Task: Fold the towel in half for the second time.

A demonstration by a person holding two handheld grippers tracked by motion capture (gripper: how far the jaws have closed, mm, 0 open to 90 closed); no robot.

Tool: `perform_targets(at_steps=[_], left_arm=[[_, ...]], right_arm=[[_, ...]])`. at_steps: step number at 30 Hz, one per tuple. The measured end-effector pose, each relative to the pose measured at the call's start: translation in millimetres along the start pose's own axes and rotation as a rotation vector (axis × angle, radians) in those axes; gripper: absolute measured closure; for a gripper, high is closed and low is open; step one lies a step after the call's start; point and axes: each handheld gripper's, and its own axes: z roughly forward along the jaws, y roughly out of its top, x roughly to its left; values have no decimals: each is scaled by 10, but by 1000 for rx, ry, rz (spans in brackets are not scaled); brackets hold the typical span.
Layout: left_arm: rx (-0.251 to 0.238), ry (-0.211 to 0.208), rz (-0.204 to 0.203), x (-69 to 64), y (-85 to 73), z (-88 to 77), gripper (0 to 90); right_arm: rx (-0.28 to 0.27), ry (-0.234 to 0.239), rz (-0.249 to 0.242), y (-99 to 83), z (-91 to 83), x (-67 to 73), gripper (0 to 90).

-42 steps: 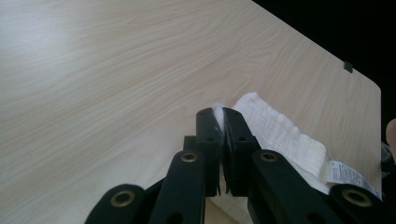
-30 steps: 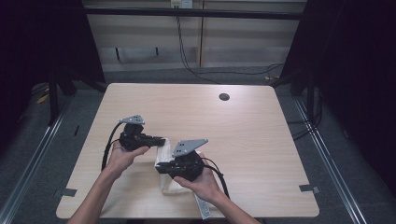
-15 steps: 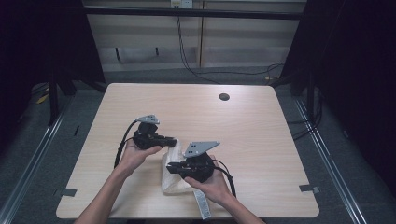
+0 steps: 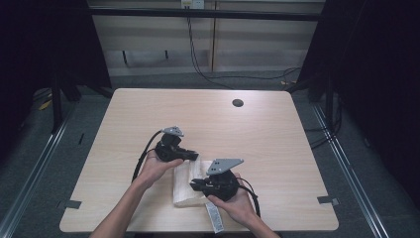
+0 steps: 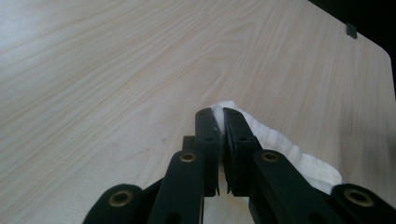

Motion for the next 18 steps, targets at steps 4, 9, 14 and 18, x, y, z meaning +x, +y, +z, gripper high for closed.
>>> perform_targets(at_steps=[4, 9, 14, 18], left_arm=[[42, 22, 1, 9, -29, 124, 831], [41, 20, -30, 54, -43, 219, 824], [50, 15, -5, -18, -20, 298, 762], [34, 6, 2, -31, 6, 335, 749]], right_arm=[[32, -11, -9, -83, 28, -9, 817], [75, -59, -19, -202, 1, -59, 816], [133, -91, -29, -352, -44, -110, 796], [136, -97, -8, -417, -69, -144, 750]])
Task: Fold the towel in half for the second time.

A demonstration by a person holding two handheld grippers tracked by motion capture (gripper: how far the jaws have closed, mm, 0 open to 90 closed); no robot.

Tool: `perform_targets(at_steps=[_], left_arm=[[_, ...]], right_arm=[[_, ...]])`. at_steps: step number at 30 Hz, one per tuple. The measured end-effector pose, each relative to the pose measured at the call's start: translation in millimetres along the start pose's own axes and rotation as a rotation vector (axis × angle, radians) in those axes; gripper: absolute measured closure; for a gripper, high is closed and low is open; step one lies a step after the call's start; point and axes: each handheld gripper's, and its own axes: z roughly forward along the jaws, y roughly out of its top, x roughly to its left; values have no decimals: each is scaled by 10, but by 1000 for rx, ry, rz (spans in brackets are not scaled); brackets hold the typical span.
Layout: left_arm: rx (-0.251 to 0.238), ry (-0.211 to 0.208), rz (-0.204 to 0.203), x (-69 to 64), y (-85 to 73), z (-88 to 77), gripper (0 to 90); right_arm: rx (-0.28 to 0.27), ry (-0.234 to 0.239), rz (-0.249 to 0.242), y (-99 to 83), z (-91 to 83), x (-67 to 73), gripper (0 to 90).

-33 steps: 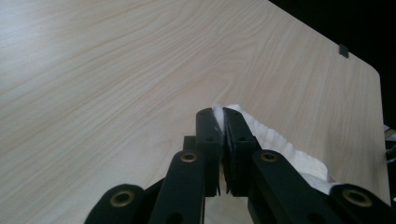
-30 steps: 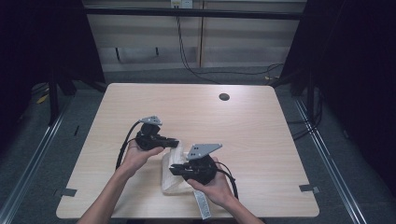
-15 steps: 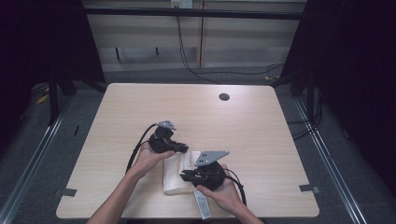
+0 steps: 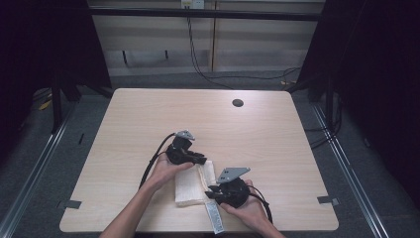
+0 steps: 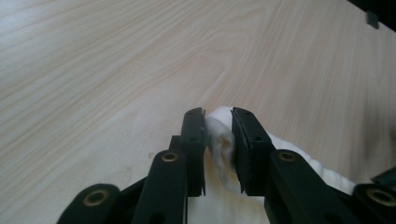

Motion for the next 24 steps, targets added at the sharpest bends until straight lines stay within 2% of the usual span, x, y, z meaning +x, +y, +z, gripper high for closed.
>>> perform_targets(at_steps=[2, 4, 6, 8, 11, 12, 13, 17, 19, 20, 22, 24], left_arm=[[-11, 2, 5, -5, 13, 6, 730], [-48, 3, 13, -31, 21, 7, 707], [-53, 29, 29, -59, 35, 17, 684], [-60, 13, 26, -68, 49, 21, 675], [-57, 7, 39, -92, 67, -16, 601], [-57, 14, 46, -115, 64, -43, 569], [-44, 25, 74, -134, 59, -99, 545], [-73, 62, 67, -135, 42, -294, 496], [-84, 63, 60, -121, 27, -383, 485], [-83, 67, 56, -116, 14, -424, 478], [-76, 102, 52, -119, -17, -482, 468], [-77, 104, 37, -120, -64, -537, 444]], right_arm=[[4, -13, -2, -17, -7, -14, 739], [-3, -15, 12, -29, -14, -31, 719], [-5, -21, 28, -30, -18, -52, 698], [-1, -26, 32, -24, -13, -65, 654], [32, -39, 17, -5, -9, -89, 604], [28, -29, 29, -1, -18, -103, 595], [27, -36, 29, 5, -37, -115, 582], [11, -54, 50, -9, -88, -191, 549], [31, -71, 48, -33, -95, -223, 547], [33, -83, 50, -44, -104, -238, 541], [30, -87, 65, -60, -135, -265, 528], [25, -94, 73, -64, -173, -301, 513]])
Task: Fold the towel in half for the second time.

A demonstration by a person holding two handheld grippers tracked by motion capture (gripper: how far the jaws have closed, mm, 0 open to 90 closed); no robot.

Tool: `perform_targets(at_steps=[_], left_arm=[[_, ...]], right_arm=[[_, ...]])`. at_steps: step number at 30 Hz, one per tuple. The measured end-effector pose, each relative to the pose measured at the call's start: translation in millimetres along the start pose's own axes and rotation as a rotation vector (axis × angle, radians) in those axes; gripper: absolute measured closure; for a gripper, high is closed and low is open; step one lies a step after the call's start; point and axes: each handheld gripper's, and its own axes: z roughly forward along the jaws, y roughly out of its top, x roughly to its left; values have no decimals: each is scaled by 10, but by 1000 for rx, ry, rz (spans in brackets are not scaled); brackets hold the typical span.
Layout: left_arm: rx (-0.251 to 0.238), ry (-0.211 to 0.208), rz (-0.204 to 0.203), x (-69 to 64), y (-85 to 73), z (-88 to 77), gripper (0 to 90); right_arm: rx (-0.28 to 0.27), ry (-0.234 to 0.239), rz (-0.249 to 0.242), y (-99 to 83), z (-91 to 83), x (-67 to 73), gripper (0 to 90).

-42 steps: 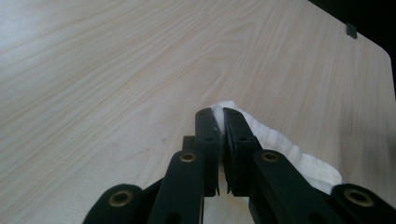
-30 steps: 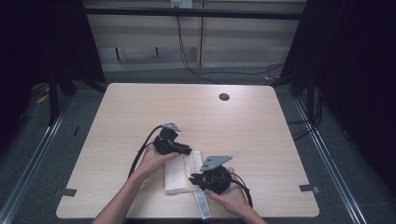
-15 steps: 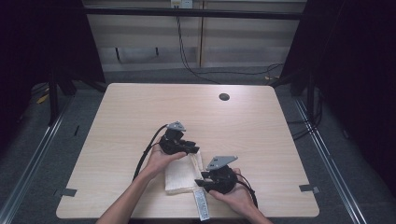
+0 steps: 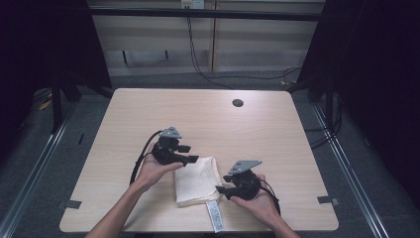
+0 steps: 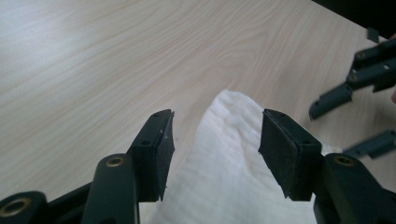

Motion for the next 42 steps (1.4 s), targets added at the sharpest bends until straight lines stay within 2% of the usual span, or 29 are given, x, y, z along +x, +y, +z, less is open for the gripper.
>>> perform_targets(at_steps=[2, 4, 6, 8, 11, 13, 14, 16, 18, 20, 22, 26, 28, 30, 31, 32, 33, 34, 36, 37, 38, 39, 40, 41, 42], left_arm=[[6, 3, 5, -20, -41, -50, 440], [34, 11, 21, -46, -58, -85, 427], [13, 0, 16, -64, -92, -155, 416], [6, -2, 5, -76, -128, -187, 418], [29, 18, 13, -97, -157, -231, 404], [10, 14, -12, -105, -197, -292, 394], [16, 10, -13, -105, -217, -324, 386], [14, 29, -18, -112, -269, -398, 370], [14, 41, -24, -107, -337, -486, 360], [6, 56, -50, -87, -423, -567, 360], [7, 71, -75, -70, -507, -642, 360], [-19, 94, -101, -66, -654, -813, 354], [-37, 99, -129, -70, -715, -883, 347], [-38, 108, -130, -81, -792, -927, 340], [-40, 99, -149, -80, -844, -937, 339], [-45, 53, -168, -70, -917, -939, 338], [-37, 65, -142, -83, -964, -936, 337], [-26, 99, -117, -99, -990, -930, 342], [-15, 78, -124, -84, -1023, -911, 323], [-27, 124, -113, -93, -1025, -913, 323], [-37, 143, -102, -96, -1022, -918, 318], [-51, 120, -115, -72, -1015, -933, 309], [-63, 116, -126, -62, -1015, -945, 303], [-66, 141, -123, -59, -1022, -963, 303], [-61, 149, -120, -54, -1030, -968, 299]], right_arm=[[-22, -4, 26, -5, -46, -58, 512], [-32, -4, 46, 1, -94, -117, 503], [-41, -23, 45, 12, -142, -144, 500], [-77, 0, 80, 5, -208, -197, 498], [-81, -3, 68, 12, -292, -245, 482], [-106, 15, 70, 3, -382, -278, 480], [-113, 11, 70, -6, -430, -293, 476], [-121, 7, 67, -36, -522, -337, 466], [-142, -16, 86, -99, -628, -409, 456], [-158, -41, 110, -174, -707, -476, 446], [-168, -60, 135, -242, -764, -514, 434], [-195, -101, 167, -378, -895, -564, 411], [-206, -119, 182, -422, -946, -594, 403], [-210, -127, 196, -475, -992, -616, 400], [-213, -135, 196, -507, -1005, -623, 395], [-213, -137, 203, -541, -1018, -621, 390], [-215, -131, 210, -587, -1035, -620, 388], [-221, -130, 215, -623, -1044, -617, 382], [-222, -138, 227, -670, -1060, -617, 364], [-231, -138, 232, -685, -1075, -621, 363], [-243, -144, 241, -696, -1095, -633, 355], [-251, -149, 242, -701, -1105, -645, 348], [-264, -154, 252, -713, -1115, -665, 346], [-266, -153, 257, -719, -1120, -678, 341], [-266, -159, 258, -727, -1125, -699, 336]])
